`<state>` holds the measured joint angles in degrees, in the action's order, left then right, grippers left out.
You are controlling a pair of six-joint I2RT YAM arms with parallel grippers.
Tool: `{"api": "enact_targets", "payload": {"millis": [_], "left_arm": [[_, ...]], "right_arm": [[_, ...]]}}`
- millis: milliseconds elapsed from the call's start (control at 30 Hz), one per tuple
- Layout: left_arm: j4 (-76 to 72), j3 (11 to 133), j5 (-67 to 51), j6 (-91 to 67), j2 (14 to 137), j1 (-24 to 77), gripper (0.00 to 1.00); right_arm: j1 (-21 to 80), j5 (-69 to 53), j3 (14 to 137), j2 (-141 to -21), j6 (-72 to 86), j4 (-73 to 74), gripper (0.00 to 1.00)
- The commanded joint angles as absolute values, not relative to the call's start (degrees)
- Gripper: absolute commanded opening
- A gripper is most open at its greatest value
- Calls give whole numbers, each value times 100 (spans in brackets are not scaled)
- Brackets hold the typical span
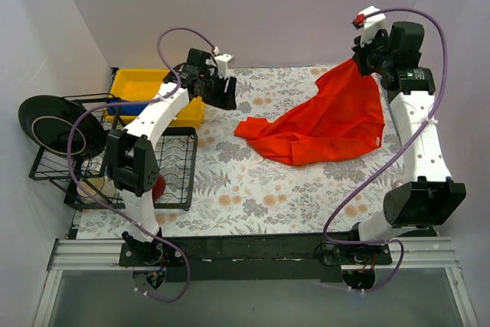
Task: Roll the t-shirts
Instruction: Flatten out the T-shirt at the center of the board.
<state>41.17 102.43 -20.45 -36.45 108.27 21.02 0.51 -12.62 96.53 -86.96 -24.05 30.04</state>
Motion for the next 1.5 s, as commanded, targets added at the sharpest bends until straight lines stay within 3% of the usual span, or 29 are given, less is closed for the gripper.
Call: {"api": "enact_targets", "payload": {"millis": [0, 200, 500, 567, 767, 1467], "left_arm": [[4228, 9914, -2512, -3455, 11188, 2153, 56], [3763, 9346, -2830, -1770, 11347, 2294, 51], [2910, 8087, -3278, 516, 10767, 2355, 50], [2543, 7675, -3165, 676, 10670, 2408, 55], [1496, 6944, -2874, 1072, 10389, 2654, 53], [836, 7312, -2751, 1468, 11170, 2751, 44]], "right_arm": [[62, -1406, 10301, -8473, -2320, 2768, 1], [61, -1354, 9221, -8288, -2136, 2830, 1], [61, -1389, 9149, -8411, -1978, 2857, 1], [62, -1397, 9149, -8472, -1951, 2848, 1], [61, -1406, 9220, -8552, -1934, 2892, 1], [53, -1415, 9220, -8692, -1872, 2892, 1]]}}
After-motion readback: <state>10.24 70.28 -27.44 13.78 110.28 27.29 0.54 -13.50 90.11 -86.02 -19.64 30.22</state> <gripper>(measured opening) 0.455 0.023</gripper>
